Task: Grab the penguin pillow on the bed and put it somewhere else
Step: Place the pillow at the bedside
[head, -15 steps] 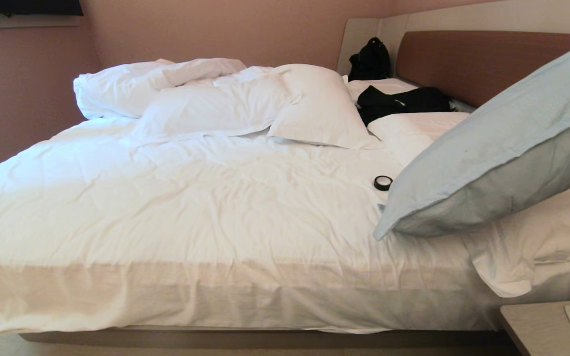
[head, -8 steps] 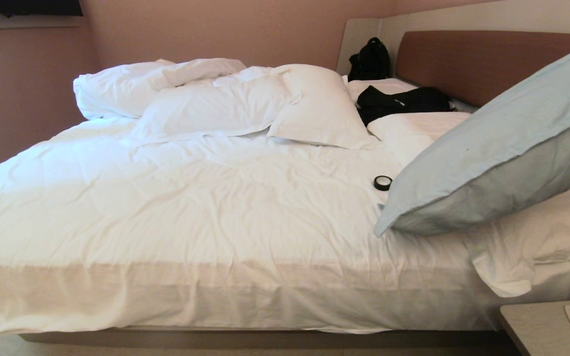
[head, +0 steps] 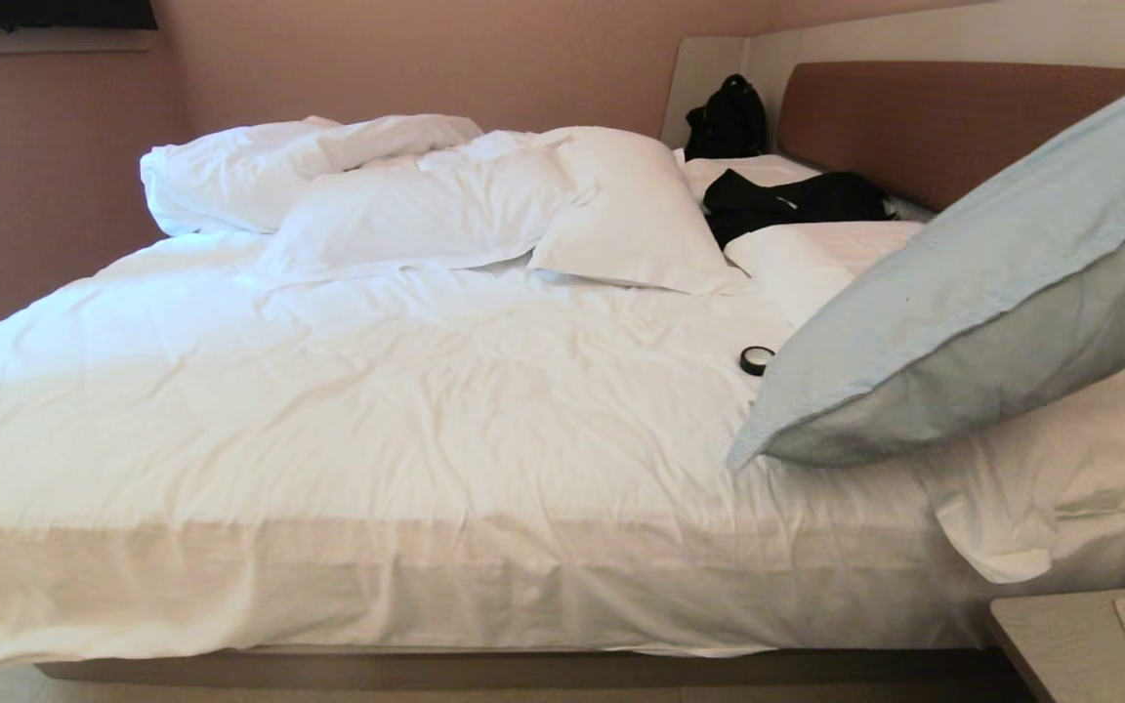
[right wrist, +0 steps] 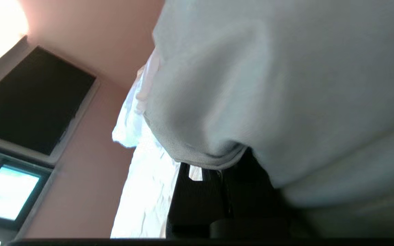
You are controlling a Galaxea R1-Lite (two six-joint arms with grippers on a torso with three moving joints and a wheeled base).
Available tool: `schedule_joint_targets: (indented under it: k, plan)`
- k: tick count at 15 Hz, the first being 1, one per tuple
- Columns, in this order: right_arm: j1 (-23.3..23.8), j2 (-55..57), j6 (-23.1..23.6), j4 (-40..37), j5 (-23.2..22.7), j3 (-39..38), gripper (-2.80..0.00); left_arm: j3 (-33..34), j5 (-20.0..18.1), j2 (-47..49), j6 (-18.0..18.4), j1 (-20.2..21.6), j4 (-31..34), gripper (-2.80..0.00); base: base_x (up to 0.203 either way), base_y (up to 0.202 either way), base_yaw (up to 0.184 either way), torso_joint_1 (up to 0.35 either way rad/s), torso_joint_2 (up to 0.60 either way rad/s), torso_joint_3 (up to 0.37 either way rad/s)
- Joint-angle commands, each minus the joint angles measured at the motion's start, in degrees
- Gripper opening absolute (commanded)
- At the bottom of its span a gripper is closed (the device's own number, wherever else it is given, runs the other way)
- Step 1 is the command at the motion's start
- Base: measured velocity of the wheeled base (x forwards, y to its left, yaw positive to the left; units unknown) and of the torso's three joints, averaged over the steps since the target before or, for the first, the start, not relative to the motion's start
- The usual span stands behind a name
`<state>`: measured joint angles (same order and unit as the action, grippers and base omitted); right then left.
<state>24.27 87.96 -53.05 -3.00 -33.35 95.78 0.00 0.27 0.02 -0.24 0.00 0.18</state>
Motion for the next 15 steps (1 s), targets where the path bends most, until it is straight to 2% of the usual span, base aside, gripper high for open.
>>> schedule_joint_targets:
  k: [1,7,10,13,15]
  plan:
    - [0.07,0.2,-0.3,-0.08,-0.15,-0.07,-2.8,0.09,0.0,-0.02,-0.02,0.0,-0.01,-2.8,0.0,0.0,0.0,0.0,0.0,0.0]
    - [-0.02,0.2,0.05,-0.08,-0.22,-0.42,-2.8,0.09,0.0,-0.02,-0.02,0.0,-0.01,-2.8,0.0,0.0,0.0,0.0,0.0,0.0]
    - [0.07,1.15,0.75,-0.01,-2.69,-0.42,-2.8,0.09,0.0,-0.02,-0.02,0.0,-0.01,-2.8,0.0,0.0,0.0,0.0,0.0,0.0]
    - [-0.19,4.21,5.79,-0.18,-3.33,-0.75,-2.8,0.09,0.0,-0.02,-0.02,0.0,-0.01,-2.8,0.0,0.0,0.0,0.0,0.0,0.0]
    - [-2.54,5.7,8.11,-0.02,-3.19,-1.73,-2.8,0.09,0.0,-0.02,-0.02,0.0,-0.01,-2.8,0.0,0.0,0.0,0.0,0.0,0.0]
